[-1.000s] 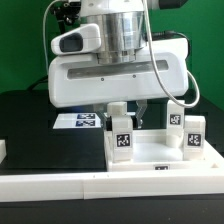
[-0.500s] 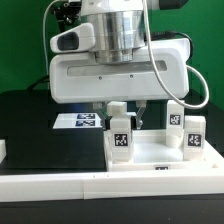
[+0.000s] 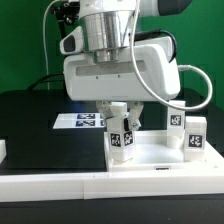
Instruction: Assemble square table
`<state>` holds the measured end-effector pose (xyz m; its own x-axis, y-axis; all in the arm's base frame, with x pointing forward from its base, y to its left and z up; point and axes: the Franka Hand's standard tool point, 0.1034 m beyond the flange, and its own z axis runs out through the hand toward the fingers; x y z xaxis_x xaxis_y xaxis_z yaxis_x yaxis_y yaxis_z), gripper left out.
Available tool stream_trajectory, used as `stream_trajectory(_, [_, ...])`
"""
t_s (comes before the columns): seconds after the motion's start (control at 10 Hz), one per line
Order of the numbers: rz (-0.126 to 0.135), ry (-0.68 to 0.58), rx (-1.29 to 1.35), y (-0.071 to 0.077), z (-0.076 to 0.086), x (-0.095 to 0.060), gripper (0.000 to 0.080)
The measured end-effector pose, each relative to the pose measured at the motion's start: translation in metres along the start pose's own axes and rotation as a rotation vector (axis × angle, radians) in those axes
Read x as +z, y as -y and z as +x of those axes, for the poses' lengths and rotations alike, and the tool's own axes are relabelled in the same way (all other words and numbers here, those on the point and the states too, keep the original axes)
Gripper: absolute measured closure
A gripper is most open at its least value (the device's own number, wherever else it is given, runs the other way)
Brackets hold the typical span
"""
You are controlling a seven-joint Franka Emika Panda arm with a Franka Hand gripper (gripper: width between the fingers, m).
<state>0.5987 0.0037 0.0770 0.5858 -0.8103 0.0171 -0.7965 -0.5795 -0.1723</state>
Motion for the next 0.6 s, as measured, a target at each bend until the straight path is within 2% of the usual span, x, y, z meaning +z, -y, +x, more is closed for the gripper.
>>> stream_trajectory(0.2, [0.007,0.008,0.232,0.0012,-0.0022,0.0005,0.0508])
stream_trajectory(0.6, [0.014,0.017,0.3,0.001,-0.0023,0.0009,0.0508])
